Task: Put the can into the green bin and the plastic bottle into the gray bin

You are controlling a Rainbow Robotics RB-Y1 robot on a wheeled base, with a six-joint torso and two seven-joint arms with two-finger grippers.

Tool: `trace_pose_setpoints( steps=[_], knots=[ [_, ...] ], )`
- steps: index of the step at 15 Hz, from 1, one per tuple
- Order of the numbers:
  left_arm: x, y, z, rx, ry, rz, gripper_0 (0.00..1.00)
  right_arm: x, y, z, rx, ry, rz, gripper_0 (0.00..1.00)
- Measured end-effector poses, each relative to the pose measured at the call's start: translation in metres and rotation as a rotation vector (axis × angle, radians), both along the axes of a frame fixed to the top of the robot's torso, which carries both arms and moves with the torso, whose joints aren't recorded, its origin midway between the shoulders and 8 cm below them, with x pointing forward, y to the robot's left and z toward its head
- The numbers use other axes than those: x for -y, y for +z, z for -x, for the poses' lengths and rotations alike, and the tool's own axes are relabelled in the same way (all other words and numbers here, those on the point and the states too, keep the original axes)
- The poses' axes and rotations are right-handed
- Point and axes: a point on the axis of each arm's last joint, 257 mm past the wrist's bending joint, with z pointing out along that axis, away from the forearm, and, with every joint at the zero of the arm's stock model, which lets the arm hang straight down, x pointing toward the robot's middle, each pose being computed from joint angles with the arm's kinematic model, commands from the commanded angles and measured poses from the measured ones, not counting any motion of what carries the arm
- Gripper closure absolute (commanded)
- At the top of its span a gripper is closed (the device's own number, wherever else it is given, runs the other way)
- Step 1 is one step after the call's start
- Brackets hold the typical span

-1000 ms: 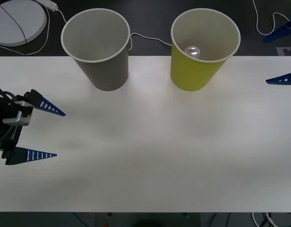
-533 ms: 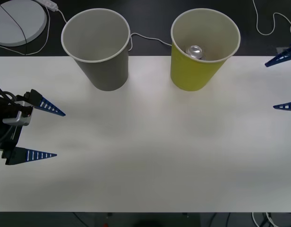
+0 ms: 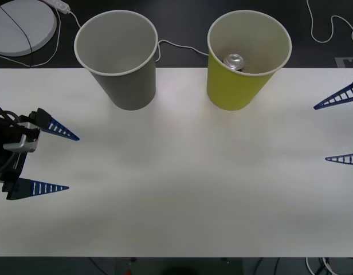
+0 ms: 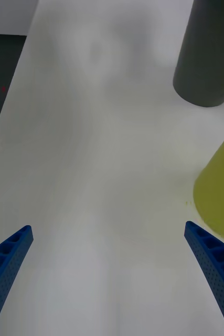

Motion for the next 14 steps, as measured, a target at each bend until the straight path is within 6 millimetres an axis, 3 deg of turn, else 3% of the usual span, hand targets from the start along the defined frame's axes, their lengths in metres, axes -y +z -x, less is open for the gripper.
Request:
trace_pose_setpoints(
  steps=[8, 14],
  knots=[
    [0.0, 0.0, 0.0, 0.0, 0.0, 0.0, 0.0, -0.003, -0.045, 0.035, -0.03, 0.018, -0.036, 0.0],
    [0.0, 0.0, 0.0, 0.0, 0.0, 0.0, 0.0, -0.011, -0.048, 0.041, 0.004, -0.017, -0.04, 0.0]
  ],
)
